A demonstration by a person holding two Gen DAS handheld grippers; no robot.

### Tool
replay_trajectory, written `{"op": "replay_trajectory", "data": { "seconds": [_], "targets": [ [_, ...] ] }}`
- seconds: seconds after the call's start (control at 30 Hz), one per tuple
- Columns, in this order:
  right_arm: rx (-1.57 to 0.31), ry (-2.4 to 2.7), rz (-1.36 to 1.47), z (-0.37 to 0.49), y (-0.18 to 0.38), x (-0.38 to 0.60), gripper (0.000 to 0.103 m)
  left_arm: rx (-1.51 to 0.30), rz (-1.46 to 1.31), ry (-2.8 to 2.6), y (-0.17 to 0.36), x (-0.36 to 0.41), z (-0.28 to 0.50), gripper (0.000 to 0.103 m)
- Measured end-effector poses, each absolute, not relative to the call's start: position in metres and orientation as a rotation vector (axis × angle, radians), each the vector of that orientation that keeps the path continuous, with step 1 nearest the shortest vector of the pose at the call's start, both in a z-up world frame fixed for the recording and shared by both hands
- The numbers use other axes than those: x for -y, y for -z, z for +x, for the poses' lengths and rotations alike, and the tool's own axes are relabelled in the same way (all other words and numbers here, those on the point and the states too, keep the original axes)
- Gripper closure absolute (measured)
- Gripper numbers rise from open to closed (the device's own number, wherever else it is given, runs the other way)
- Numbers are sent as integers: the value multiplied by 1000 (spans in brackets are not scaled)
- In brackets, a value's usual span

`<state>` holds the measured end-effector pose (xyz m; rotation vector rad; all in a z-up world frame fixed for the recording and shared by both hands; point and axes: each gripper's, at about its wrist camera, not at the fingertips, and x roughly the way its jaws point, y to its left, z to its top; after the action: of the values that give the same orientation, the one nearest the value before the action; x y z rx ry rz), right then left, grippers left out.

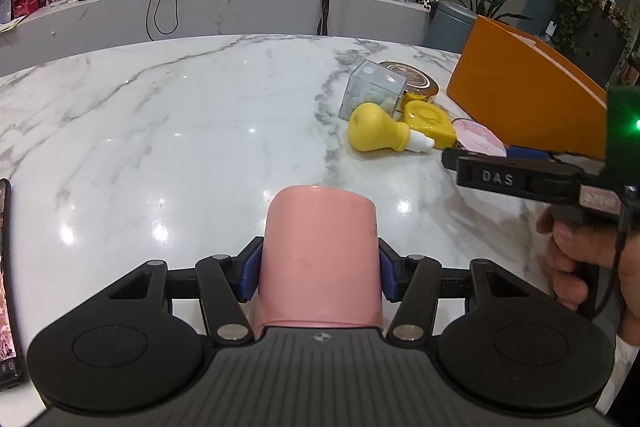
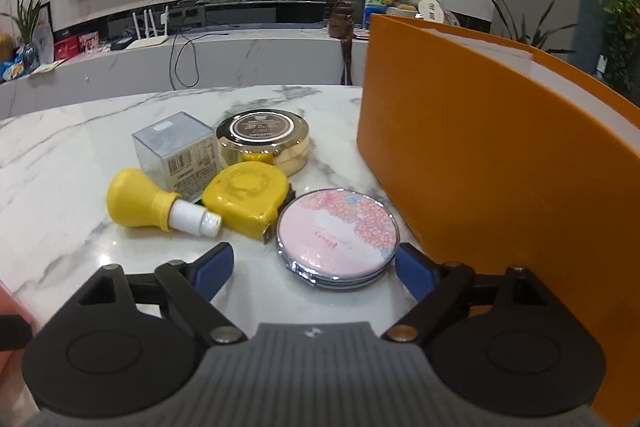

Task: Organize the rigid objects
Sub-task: 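Grasp the pink compact mirror with the right tool while the left tool holds the container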

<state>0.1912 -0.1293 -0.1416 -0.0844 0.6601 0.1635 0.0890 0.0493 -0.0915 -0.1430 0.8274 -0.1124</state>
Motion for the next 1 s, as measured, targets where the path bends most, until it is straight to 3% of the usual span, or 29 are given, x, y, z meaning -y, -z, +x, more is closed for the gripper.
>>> {"op": "replay_trajectory", "data": {
  "seconds": [0.33,0.43,0.6,0.63,0.67,0.7,0.73,0.8,0.83,0.87,1.0],
  "targets": [
    [-660,-261,-154,219,144,117,15,-829,-141,120,92,-49,89,39],
    [-649,-289,-163,222,143,118,29,-829,-140,121,92,-49,89,39],
    [-655,-320,-198,209,139,119,44,-822,-140,123,92,-49,88,39],
    [-663,-328,-207,204,138,119,54,-821,-139,124,92,-50,88,39],
    [-682,-344,-195,200,136,120,75,-820,-140,124,93,-50,88,39],
    [-705,-364,-171,196,135,122,83,-820,-141,124,93,-50,87,39],
    [-723,-375,-156,191,133,123,81,-819,-143,125,93,-51,87,39],
    [-733,-372,-192,179,131,121,66,-815,-146,126,93,-51,85,39],
    [-722,-367,-213,174,131,120,41,-815,-146,126,93,-51,85,39],
    [-695,-362,-231,171,130,119,28,-817,-146,126,93,-51,85,39],
    [-645,-315,-228,180,130,119,28,-821,-151,130,92,-53,85,39]
  ]
}}
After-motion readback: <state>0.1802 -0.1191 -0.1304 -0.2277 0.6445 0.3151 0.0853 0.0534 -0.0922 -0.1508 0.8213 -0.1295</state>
